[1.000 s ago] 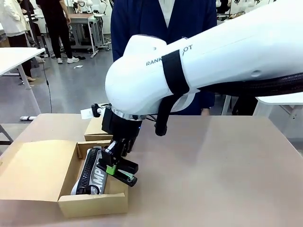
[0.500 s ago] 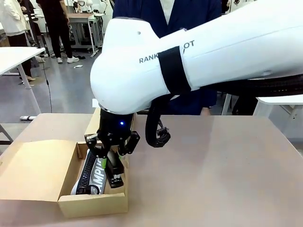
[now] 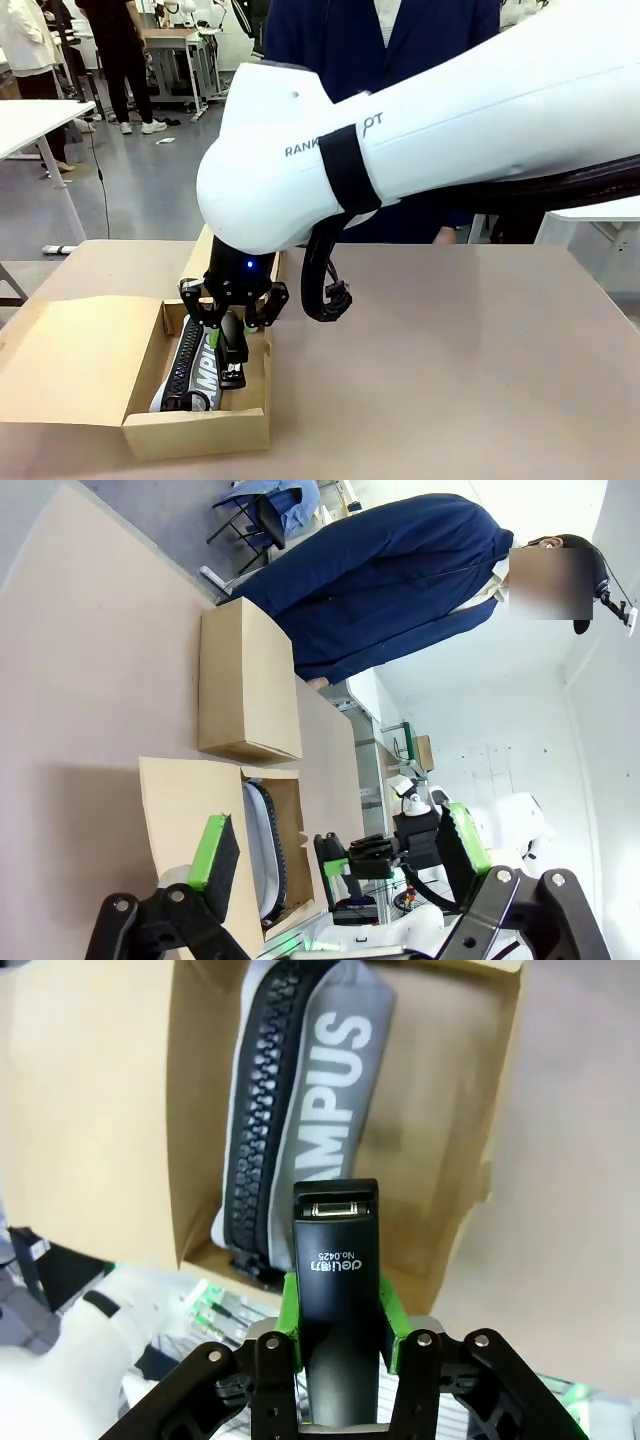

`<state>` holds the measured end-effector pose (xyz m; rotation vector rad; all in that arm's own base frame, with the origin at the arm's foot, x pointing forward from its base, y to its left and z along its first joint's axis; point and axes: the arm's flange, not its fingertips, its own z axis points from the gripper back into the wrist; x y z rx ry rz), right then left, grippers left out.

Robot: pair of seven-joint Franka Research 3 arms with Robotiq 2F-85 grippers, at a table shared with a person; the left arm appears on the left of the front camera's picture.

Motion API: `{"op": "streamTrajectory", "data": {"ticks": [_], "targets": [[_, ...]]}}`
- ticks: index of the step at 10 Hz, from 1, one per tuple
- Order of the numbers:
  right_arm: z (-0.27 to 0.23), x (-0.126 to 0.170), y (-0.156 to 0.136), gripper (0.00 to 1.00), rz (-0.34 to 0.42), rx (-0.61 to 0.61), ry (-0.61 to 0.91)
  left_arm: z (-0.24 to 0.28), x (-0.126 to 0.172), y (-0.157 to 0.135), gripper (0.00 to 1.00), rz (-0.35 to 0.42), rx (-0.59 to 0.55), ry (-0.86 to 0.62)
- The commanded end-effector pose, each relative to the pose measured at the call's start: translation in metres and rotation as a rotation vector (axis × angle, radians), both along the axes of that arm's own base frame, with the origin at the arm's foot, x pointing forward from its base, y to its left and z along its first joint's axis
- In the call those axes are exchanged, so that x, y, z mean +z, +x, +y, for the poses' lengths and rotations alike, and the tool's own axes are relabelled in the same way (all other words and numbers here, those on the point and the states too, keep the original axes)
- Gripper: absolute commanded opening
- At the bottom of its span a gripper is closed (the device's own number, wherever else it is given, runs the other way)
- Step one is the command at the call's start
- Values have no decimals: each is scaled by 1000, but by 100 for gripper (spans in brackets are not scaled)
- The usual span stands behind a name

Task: Place items inside the box.
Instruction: Pick up a Pencil pouch or Stapler and place it inside the Mailer Box closest to the robot.

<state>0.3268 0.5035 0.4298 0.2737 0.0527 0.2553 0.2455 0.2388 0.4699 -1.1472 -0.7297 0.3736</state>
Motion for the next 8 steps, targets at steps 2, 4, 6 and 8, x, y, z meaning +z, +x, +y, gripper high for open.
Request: {"op": "streamTrajectory", "data": {"ticks": [2,4,6,8], "targets": [[2,-3,-2,90,-41,-51,-19,0,1,1,100,-31,3,-12],[-3,-3,-5,100,-42,-65,-25,0,1,1,100,-31,3,-12],[-12,-2,-7,100,-49,-79,-13,0,1,1,100,-31,3,-12],[-21,-3,-10,100,-43,-62,-6,0,1,1,100,-31,3,-12]]}}
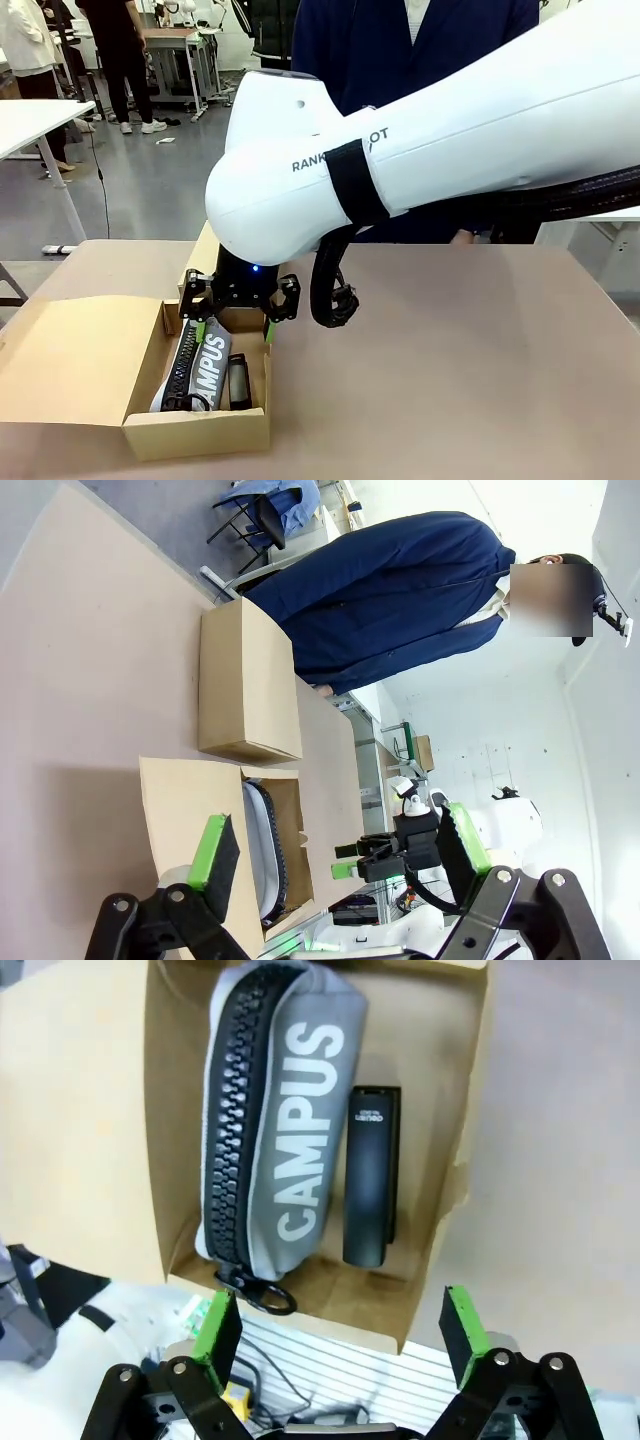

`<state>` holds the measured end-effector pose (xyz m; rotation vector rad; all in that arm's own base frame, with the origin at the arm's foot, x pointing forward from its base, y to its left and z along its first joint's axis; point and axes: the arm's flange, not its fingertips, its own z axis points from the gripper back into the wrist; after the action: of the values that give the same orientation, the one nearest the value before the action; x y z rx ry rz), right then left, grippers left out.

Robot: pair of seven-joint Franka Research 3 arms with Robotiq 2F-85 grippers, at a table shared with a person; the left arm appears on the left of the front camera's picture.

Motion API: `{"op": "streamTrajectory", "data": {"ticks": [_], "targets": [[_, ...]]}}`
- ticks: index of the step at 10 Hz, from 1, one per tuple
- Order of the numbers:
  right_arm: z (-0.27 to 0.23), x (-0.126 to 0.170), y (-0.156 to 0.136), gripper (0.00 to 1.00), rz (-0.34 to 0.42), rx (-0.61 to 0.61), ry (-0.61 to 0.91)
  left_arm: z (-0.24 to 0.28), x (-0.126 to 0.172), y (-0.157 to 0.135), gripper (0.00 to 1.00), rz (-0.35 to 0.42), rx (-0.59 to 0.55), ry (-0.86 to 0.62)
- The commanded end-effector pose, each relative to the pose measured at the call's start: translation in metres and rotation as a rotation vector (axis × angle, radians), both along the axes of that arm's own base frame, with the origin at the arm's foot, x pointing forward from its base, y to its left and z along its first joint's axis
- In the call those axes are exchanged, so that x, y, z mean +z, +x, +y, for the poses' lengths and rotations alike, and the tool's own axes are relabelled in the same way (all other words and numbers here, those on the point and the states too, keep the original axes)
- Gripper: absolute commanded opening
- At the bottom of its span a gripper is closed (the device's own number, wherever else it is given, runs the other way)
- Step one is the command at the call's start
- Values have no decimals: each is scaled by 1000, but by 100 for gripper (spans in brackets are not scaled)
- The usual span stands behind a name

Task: Place items inside the box.
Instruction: Pick up a Pencil pouch or Stapler and place it inside the Mailer Box closest to the robot.

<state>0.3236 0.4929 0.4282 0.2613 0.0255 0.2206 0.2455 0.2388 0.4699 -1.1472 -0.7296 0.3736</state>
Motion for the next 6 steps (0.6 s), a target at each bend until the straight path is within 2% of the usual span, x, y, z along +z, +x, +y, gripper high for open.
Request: {"op": "streamTrajectory", "data": {"ticks": [1,3,4,5,6], "targets": [[-21,1,-8,100,10,93,38,0,1,1,100,-31,3,-12],[-114,18,-29,100,21,247,120,0,1,1,100,-31,3,-12],[-174,26,-46,100,-32,361,268,0,1,1,100,-31,3,-12],[-237,28,-63,100,-65,195,356,0,1,1,100,-31,3,-12],[-302,19,-85,100,-131,88,513,0,1,1,100,-31,3,-12]]}}
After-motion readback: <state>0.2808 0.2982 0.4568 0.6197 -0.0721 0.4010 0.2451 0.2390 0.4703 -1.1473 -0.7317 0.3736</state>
